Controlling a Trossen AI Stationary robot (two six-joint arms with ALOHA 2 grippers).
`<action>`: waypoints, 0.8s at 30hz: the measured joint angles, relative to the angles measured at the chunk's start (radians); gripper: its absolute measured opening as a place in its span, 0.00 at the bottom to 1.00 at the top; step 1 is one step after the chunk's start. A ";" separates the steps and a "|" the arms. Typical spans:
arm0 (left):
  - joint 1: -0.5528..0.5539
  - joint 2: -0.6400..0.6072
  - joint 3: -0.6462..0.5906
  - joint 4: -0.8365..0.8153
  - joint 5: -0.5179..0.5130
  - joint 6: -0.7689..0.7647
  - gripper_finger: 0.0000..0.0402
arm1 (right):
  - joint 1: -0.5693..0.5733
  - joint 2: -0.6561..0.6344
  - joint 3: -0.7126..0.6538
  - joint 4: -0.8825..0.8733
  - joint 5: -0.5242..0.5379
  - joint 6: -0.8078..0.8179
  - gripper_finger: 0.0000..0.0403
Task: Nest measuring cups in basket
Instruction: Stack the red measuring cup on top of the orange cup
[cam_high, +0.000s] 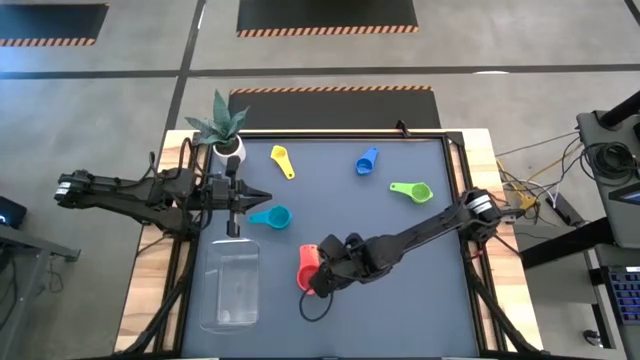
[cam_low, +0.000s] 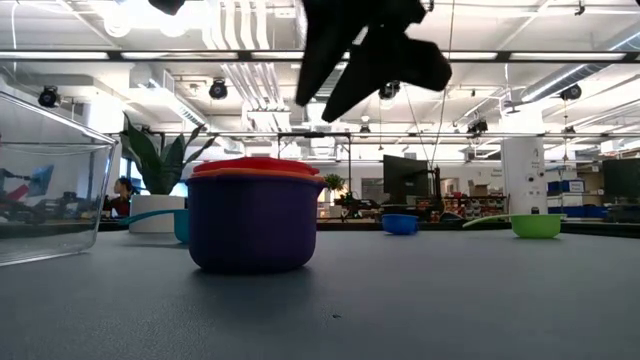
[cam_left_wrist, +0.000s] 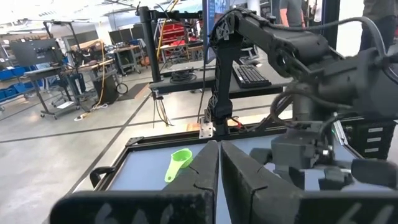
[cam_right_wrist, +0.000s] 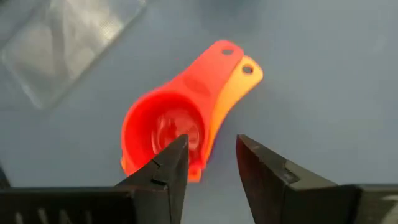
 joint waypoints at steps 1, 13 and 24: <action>0.000 0.000 0.000 0.000 0.000 0.000 0.00 | 0.000 -0.003 0.000 -0.012 -0.023 -0.022 0.27; 0.000 0.000 0.000 0.000 0.000 0.000 0.00 | 0.000 0.076 -0.038 -0.023 -0.049 -0.088 0.02; 0.000 0.001 0.000 -0.001 0.000 0.000 0.00 | -0.001 0.081 -0.040 0.037 -0.003 -0.119 0.02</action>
